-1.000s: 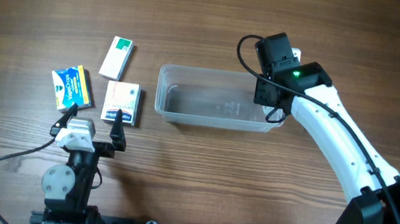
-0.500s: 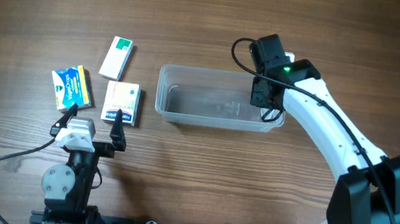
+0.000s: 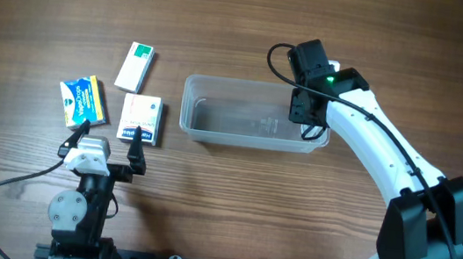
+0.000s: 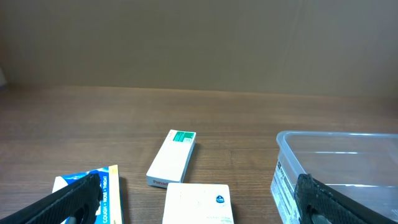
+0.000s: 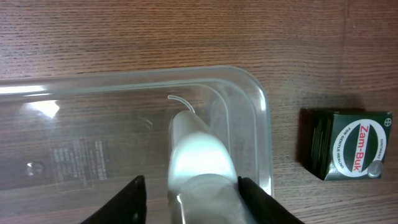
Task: Pack container
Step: 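Lower the bottle into the container's right end and open the gripper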
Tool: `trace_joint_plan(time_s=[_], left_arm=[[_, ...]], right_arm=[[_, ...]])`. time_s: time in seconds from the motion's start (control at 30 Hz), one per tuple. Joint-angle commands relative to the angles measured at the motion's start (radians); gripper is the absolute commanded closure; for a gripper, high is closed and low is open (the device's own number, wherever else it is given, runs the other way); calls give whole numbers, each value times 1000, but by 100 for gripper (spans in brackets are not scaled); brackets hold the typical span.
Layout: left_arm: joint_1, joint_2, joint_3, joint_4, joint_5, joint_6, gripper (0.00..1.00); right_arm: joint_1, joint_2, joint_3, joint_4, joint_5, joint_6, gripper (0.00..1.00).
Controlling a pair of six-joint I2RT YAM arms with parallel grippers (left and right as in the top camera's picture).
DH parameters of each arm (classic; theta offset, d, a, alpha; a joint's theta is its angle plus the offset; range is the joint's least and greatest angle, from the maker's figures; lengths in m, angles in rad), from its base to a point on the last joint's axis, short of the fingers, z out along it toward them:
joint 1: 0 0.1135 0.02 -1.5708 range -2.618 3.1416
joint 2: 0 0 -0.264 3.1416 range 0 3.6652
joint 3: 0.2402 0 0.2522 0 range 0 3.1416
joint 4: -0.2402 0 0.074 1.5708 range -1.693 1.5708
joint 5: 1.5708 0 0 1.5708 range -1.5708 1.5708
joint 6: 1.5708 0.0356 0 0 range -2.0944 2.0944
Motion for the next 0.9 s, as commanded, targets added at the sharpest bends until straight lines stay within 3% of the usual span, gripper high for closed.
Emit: trace_joint_plan(time_s=[0.0, 0.87], left_arm=[[0, -7, -5, -4, 12, 15, 0], [0, -7, -5, -5, 12, 15, 0]], right_arm=[[-2, 26, -3, -3, 6, 13, 48], [-2, -114, 16, 16, 3, -20, 38]])
